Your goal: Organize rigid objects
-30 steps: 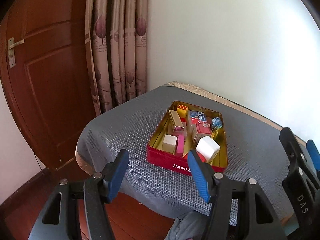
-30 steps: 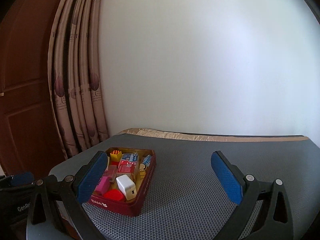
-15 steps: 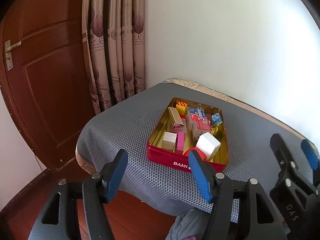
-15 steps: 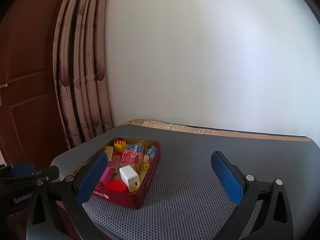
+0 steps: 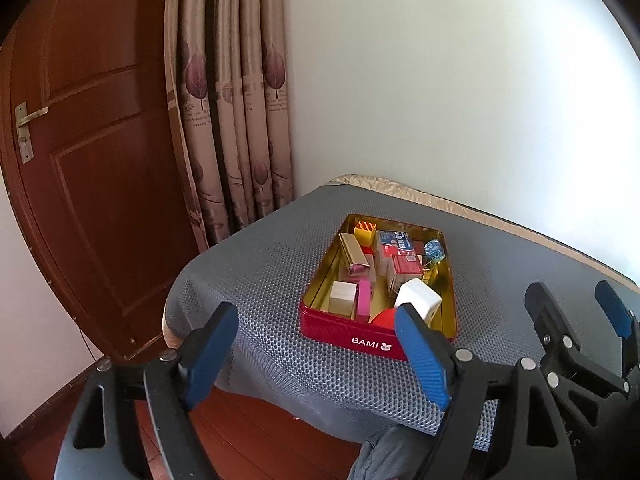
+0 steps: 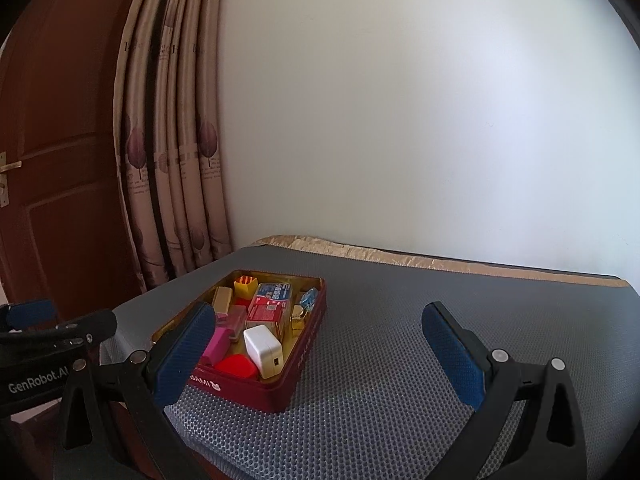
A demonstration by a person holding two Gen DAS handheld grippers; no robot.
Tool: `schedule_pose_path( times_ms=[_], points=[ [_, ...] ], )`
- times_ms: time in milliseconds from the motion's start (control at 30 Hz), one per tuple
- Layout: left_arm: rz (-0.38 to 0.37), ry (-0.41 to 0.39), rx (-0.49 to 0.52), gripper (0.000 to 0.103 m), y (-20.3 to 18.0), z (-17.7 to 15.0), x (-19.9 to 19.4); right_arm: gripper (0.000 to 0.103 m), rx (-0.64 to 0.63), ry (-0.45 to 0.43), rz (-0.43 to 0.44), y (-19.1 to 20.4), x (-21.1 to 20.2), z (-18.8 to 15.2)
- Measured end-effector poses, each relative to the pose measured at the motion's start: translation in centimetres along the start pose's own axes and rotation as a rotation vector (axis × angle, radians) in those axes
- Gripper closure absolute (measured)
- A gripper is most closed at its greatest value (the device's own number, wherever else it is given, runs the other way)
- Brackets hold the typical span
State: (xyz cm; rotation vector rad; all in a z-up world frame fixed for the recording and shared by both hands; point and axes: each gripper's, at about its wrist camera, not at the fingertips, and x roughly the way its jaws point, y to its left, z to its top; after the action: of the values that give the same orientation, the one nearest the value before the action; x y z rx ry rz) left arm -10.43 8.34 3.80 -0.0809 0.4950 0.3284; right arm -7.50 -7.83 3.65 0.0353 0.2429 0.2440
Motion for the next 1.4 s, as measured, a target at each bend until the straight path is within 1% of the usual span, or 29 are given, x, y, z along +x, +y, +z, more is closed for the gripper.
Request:
schedule_pose_path(
  times_ms=[167, 467, 533, 733, 867, 1200, 1400],
  points=[
    [-0.02, 0.01, -0.008, 0.02, 0.18, 0.06, 0.18, 0.0, -0.01, -0.01, 0.007, 0.21, -0.21, 0.0],
    [-0.021, 0.029, -0.017, 0.018, 0.16, -0.08, 0.74, 0.0, -0.006, 0.0, 0.014, 0.15, -0.05, -0.14],
    [-0.02, 0.026, -0.02, 0.017, 0.16, -0.14, 0.69, 0.0, -0.005, -0.001, 0.016, 0.13, -0.04, -0.13],
    [0.007, -0.019, -0.023, 0.015, 0.23, -0.27, 0.0, 0.0, -0.006, 0.002, 0.021, 0.1, 0.09, -0.28],
    [0.019, -0.025, -0.023, 0.015, 0.24, -0.26, -0.13, 0.0, -0.008, 0.001, 0.023, 0.14, 0.02, -0.29],
    [0.008, 0.019, -0.032, 0.015, 0.4, -0.44, 0.61, 0.0, -0.01, 0.013, 0.031, -0.04, 0.21, -0.45],
    [0.018, 0.033, -0.025, 0.015, 0.27, -0.6, 0.81, 0.0, -0.013, 0.028, 0.037, -0.14, 0.34, -0.67]
  ],
)
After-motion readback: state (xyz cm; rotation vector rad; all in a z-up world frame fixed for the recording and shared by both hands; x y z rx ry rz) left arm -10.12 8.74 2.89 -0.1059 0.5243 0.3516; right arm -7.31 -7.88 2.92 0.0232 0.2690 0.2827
